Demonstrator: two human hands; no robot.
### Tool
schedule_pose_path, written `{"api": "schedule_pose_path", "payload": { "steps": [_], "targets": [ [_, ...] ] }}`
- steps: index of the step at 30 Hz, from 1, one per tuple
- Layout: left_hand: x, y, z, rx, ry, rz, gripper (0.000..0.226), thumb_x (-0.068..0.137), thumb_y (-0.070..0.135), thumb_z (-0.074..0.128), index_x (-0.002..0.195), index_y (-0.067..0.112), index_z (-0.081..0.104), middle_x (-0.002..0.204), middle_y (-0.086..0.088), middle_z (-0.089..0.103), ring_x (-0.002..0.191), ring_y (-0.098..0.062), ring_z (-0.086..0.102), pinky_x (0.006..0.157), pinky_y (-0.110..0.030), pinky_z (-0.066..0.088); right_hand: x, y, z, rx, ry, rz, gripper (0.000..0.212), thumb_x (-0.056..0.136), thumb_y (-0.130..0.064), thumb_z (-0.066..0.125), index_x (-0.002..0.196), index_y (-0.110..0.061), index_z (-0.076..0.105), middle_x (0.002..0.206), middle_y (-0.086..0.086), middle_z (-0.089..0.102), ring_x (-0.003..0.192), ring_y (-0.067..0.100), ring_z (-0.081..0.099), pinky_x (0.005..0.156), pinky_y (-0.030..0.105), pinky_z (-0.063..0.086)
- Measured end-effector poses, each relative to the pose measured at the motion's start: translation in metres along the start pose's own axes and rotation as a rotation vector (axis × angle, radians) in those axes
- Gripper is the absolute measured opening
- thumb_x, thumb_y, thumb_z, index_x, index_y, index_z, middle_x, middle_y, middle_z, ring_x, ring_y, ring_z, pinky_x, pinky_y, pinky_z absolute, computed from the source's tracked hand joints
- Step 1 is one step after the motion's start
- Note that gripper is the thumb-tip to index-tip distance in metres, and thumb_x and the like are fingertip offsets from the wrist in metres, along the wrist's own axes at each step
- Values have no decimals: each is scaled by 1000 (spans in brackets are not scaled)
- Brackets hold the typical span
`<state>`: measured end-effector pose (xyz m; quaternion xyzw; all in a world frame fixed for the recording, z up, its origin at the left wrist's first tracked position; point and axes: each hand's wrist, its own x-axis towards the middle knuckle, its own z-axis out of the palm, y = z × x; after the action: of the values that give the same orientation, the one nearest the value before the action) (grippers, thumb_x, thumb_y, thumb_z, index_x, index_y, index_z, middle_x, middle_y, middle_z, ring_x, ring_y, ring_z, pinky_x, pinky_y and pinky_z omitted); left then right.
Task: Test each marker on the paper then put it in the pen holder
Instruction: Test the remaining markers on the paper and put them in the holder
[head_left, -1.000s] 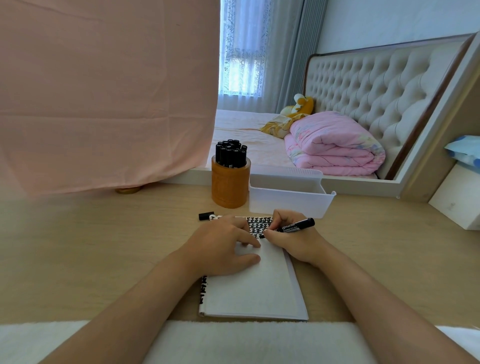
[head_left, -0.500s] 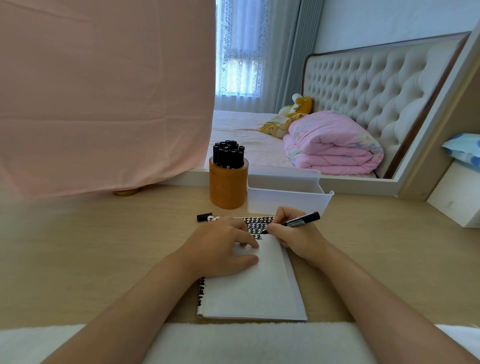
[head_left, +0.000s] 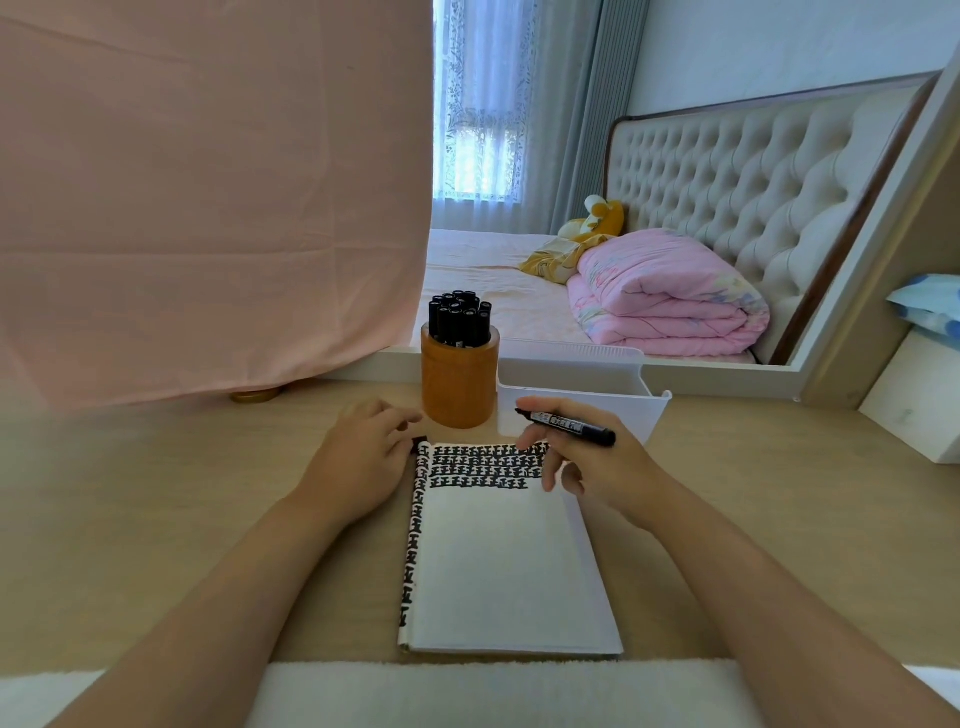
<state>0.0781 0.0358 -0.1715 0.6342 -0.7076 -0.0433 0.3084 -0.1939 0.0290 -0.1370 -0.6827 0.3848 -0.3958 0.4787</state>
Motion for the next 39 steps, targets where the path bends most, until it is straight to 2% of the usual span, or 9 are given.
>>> {"api": "schedule_pose_path", "payload": {
  "steps": [4,8,12,16,20,27,32,36,39],
  "targets": [
    [2,-2,2,113,-27,-45,29,94,31,58,122,30,65,115,4,56,114,-17,44,95,-35,38,0,-2,2,103,-73,56,47,104,3,28,136,-16,57,105,13,68,72,27,65,52,30,48],
    [3,-4,1,86,-3,-80,18,92,32,63,108,30,71,105,6,57,108,-18,48,90,-35,40,-1,-5,2,152,-99,58,40,105,1,30,121,-9,65,96,13,61,68,28,62,53,34,50],
    [3,1,-4,-30,117,-63,18,93,25,62,109,30,68,101,11,63,97,-13,56,82,-30,43,0,-8,5,-101,-30,-11,19,98,3,49,97,-15,56,87,7,58,56,18,53,49,27,42],
    [-1,17,-6,-178,135,57,21,92,20,64,111,30,68,96,15,65,87,-4,56,73,-16,38,4,0,9,-358,126,-38,28,87,-5,71,99,-29,64,91,-6,65,65,8,60,66,27,54],
    [-3,26,-5,-169,95,182,23,93,19,64,114,28,67,101,14,64,91,-3,55,75,-10,35,3,3,11,-526,183,-58,23,91,-17,69,107,-32,72,87,-22,66,79,5,64,78,25,55],
    [-5,32,-1,-178,49,246,24,91,18,66,113,28,68,100,17,63,94,-2,53,76,-6,35,0,3,13,-687,173,-149,22,93,-23,67,113,-31,71,106,-13,72,96,7,64,88,35,56],
    [-7,37,1,-192,18,293,23,92,19,65,114,26,69,100,16,62,94,-2,54,79,-9,37,0,4,15,-709,120,-202,22,93,-20,67,113,-28,70,105,-11,72,95,8,63,86,31,56],
    [-7,39,3,-176,-57,299,23,98,24,57,119,28,66,110,16,65,100,-2,55,86,-16,43,0,6,16,-686,69,-221,29,90,-19,70,118,-27,66,107,-7,70,95,8,64,86,21,55],
    [-6,39,1,-165,-141,284,24,99,28,54,121,32,65,111,18,64,100,2,53,83,-10,40,1,9,11,-705,68,-255,30,88,-19,72,117,-24,67,104,-8,69,93,6,64,86,24,55]
  ]
}}
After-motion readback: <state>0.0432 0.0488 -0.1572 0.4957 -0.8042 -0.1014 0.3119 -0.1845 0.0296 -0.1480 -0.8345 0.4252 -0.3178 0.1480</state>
